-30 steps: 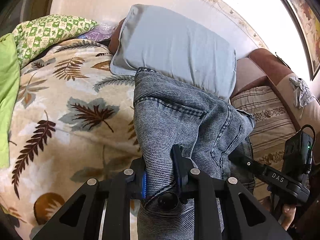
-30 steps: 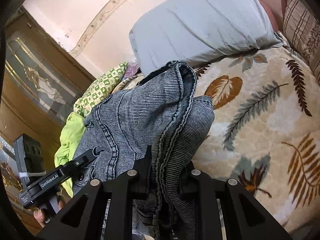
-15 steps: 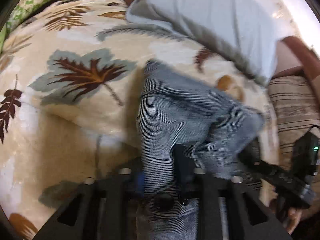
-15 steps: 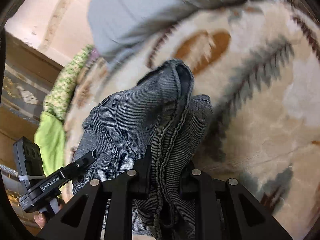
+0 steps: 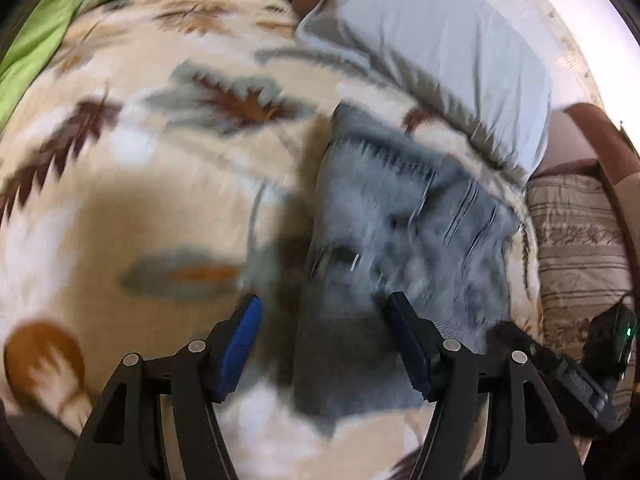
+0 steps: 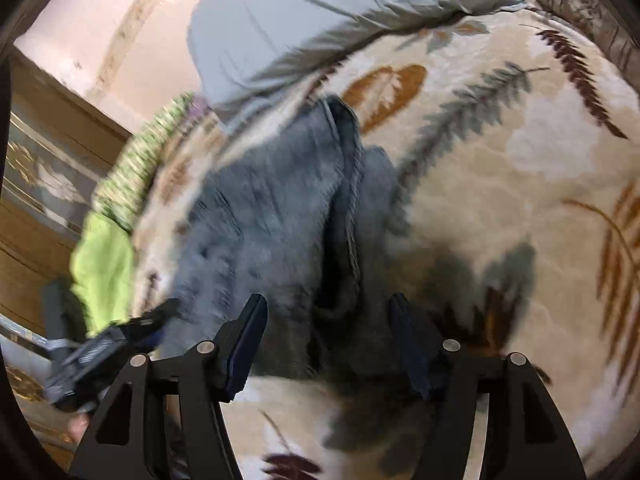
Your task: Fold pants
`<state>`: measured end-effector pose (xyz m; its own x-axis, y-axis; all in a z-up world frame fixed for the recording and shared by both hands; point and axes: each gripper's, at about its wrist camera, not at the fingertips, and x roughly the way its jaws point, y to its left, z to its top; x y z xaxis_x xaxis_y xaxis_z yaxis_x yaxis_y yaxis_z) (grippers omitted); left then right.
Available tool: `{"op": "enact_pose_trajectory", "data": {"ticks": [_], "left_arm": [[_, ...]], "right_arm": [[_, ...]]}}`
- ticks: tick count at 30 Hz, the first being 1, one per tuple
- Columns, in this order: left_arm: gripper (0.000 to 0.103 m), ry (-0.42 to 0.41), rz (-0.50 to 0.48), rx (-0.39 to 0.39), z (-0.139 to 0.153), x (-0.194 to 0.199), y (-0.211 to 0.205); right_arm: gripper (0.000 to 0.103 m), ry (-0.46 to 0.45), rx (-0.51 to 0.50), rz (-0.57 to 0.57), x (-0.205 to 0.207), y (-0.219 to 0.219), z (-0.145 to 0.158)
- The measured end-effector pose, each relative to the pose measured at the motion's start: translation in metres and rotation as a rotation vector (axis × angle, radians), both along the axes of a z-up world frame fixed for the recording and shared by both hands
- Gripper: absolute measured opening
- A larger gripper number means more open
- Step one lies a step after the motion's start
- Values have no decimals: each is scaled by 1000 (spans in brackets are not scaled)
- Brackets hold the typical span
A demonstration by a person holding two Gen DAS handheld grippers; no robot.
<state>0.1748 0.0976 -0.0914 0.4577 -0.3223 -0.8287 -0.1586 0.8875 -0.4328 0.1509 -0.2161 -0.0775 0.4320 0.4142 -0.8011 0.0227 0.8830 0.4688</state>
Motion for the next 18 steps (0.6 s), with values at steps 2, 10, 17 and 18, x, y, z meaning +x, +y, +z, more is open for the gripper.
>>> {"op": "enact_pose_trajectory", "data": {"ticks": [2,10,17,18], "left_arm": [[71,-12,-15,56,-2,-3,-4],[68,-135,-26,263,20,-29,-28],[70,-245,-51,347,59,-96,-53],[70,-256,-58,356,68,-106,-56]], "right_arm": [[54,24,-76,5,6,2,-7],[56,28,-96,-8,-5,-1,-5],[66,-54,-73,-13,-93,-3,38],[68,-63,-85,-7,-99,2,44]]}}
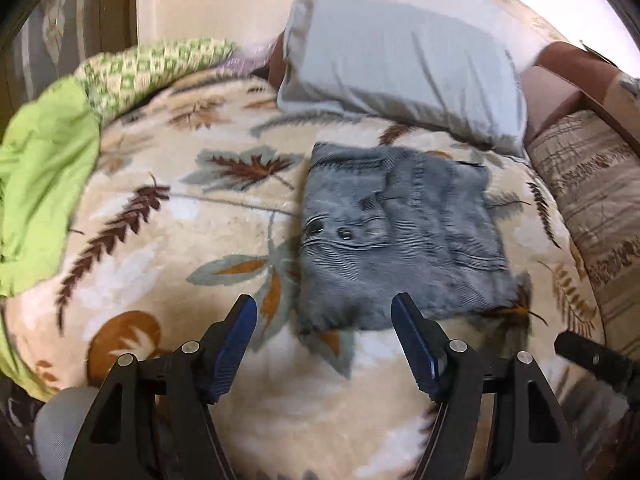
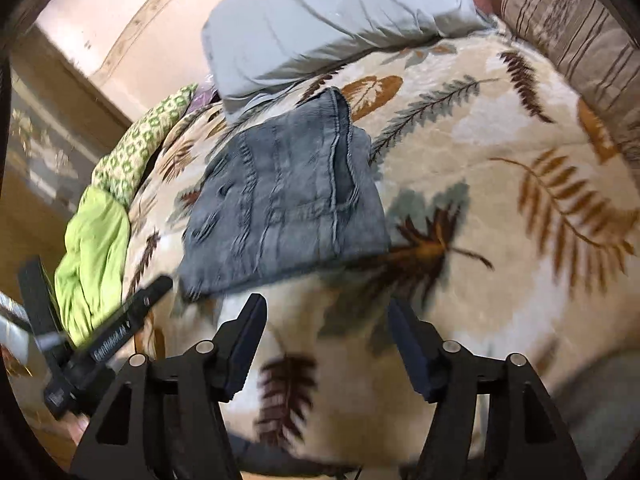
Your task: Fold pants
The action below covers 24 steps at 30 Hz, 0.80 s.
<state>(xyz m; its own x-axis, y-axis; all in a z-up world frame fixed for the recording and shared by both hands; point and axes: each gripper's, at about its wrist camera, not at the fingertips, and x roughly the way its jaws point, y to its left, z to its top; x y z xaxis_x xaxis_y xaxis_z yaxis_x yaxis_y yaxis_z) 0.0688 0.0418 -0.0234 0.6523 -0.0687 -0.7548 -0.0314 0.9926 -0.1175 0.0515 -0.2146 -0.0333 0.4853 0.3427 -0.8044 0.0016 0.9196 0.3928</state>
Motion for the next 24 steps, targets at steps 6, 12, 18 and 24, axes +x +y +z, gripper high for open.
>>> {"op": "enact_pose_trajectory", "data": {"ticks": [6,12,18,24], "left_arm": [[73,-38,-15,30,51,-64,-7],[73,-123,-1,14,98,-113,-9],[73,-71,-30,77,119,-136,-19],[75,-58,-27,133,139,-142,-23]], "right_arm": [[75,-77,-122,13,-37,14,53],[78,-134,-132,21,-56,18,90],[78,-139,-143,8,-70,15,103],[78,-153,-172,0,-81,17,115]]}}
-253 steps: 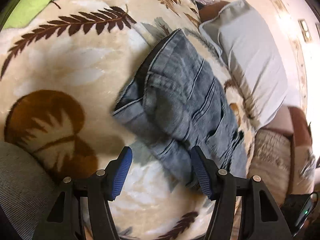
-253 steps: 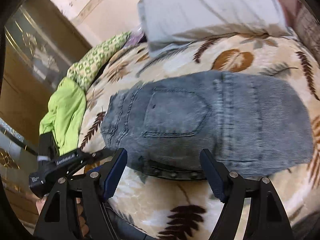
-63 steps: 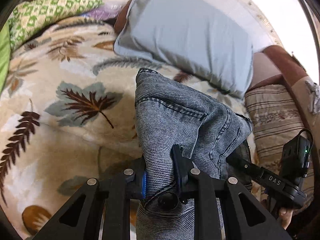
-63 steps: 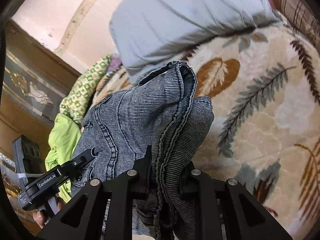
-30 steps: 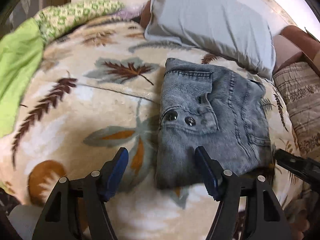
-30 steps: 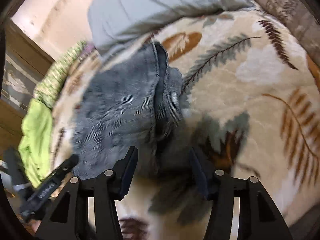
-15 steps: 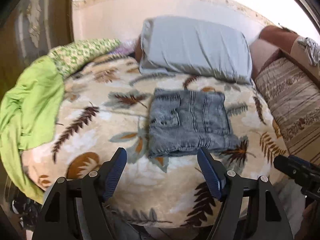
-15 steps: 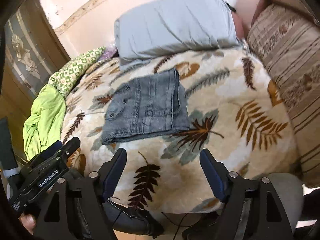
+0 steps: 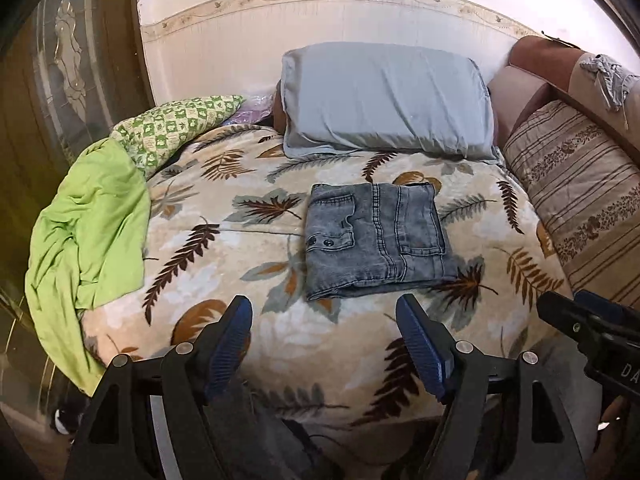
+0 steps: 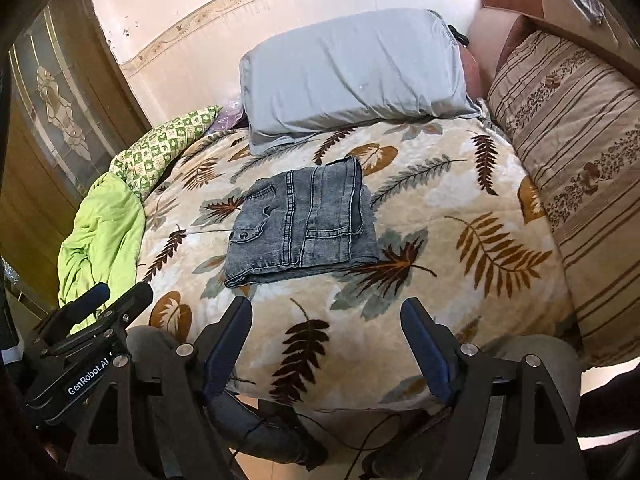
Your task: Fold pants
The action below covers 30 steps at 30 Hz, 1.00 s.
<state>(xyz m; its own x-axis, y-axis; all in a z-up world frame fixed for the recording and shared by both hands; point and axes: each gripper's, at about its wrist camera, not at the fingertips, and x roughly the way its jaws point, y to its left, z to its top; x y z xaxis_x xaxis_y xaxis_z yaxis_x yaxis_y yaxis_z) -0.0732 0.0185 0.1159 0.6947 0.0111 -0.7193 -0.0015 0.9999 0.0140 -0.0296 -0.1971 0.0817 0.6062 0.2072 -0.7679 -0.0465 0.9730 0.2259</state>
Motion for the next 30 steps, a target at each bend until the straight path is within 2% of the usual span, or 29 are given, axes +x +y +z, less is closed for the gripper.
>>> {"op": "enact_pose_trajectory", "data": {"ticks": [6,16,30], "left_arm": [[76,-18,-15,27,10,-5,-8],[76,11,-28,25,1,4,-2],[76,35,-14,40,-11,18,-4]], "right_arm": [[78,-16,-11,13,1,3,5],[78,-9,-53,22,7,7,0],[78,14,-51,35,13,6,-9]]}}
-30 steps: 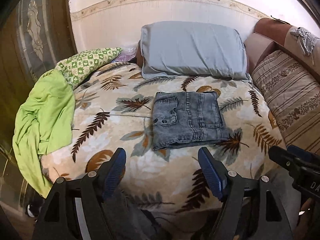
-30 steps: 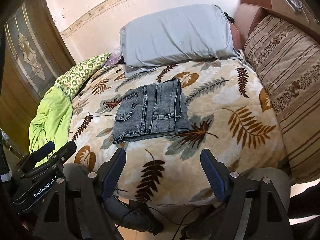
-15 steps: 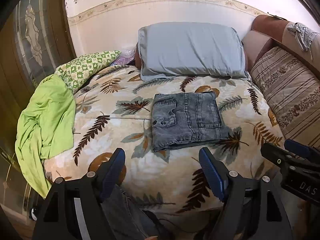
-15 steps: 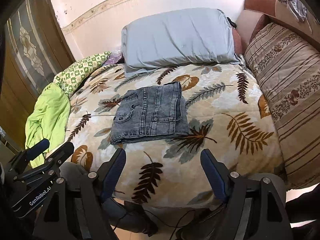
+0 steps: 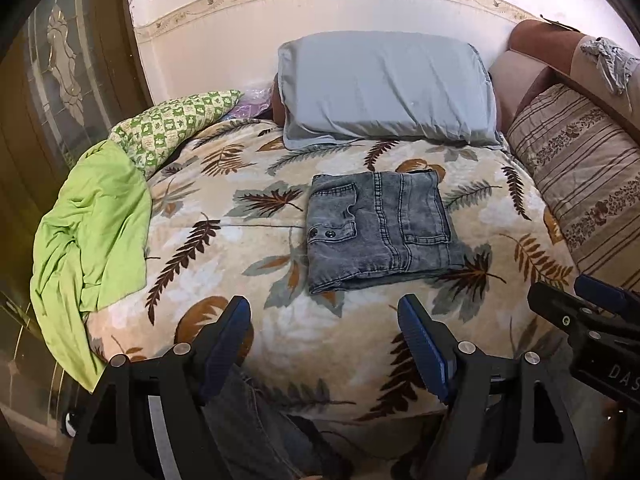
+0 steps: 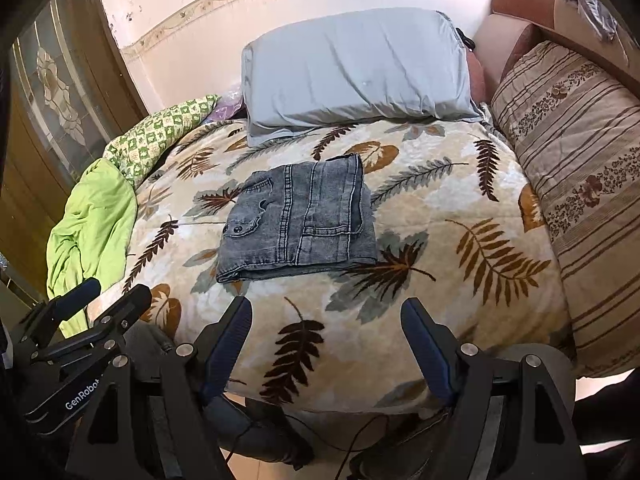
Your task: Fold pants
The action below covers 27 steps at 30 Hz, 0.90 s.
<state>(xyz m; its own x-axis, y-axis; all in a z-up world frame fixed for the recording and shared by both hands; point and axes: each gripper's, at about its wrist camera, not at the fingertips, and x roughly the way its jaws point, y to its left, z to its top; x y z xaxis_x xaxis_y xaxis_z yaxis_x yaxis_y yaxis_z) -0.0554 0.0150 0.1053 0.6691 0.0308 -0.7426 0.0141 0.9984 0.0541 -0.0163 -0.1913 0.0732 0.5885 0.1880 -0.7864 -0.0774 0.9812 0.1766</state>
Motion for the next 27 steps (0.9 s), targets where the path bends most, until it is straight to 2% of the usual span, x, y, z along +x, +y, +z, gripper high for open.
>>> {"op": "enact_pose_trajectory", "data": {"ticks": [27], "left_arm": [[76,25,23,15,-11,16,-1]], "right_arm": [[78,22,11,5,10,1,-11]]}}
